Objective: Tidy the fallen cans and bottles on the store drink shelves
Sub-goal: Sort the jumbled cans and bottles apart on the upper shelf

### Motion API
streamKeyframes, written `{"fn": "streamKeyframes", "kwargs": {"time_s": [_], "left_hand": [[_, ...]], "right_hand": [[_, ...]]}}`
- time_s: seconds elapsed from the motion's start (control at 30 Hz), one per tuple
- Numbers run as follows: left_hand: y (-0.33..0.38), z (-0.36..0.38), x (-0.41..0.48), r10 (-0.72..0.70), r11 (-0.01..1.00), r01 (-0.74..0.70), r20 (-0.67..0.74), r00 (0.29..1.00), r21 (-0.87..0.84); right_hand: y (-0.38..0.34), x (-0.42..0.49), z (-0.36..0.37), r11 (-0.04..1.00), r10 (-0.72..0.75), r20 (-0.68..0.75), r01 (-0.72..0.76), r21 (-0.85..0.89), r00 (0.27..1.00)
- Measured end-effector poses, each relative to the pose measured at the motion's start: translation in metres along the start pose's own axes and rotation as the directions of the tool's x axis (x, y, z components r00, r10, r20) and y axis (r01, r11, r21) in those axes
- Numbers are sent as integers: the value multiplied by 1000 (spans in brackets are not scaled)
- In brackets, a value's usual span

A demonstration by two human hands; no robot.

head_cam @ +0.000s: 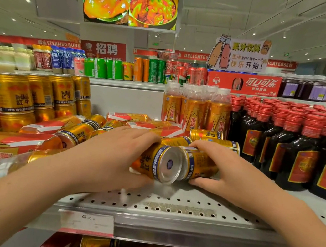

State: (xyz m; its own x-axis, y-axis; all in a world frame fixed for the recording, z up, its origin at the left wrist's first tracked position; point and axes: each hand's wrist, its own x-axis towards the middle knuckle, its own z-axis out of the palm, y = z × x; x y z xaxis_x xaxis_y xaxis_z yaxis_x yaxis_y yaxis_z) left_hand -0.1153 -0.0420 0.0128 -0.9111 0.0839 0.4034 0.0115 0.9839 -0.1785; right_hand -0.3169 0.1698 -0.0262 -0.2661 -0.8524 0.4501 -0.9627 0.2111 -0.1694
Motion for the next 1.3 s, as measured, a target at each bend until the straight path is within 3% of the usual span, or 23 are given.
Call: {"fn": "streamKeyframes", "kwargs": {"time_s": [0.13,0.33,0.63,0.8,1.3], "left_hand": [[7,-16,-5,-46,998,39,-160,986,-47],[-9,-47,-56,-205,977,180,-266,942,-115],[-98,-85,-195,-469,883,438,-326,821,-169],[-154,-94,-266,-584,812,550,-253,771,-197],[-212,-65,-304,-351,935,354,-72,934,29]], "right_hand": [[-7,1,-4,1000,5,-126,-3,14,992],[-55,37,-18,995,-65,-274,82,50,960],[-184,107,39,980,-160,-224,181,78,961],[-260,144,74,975,-144,-261,182,128,955],[-348,147,126,996,-55,-136,45,-77,989]]}}
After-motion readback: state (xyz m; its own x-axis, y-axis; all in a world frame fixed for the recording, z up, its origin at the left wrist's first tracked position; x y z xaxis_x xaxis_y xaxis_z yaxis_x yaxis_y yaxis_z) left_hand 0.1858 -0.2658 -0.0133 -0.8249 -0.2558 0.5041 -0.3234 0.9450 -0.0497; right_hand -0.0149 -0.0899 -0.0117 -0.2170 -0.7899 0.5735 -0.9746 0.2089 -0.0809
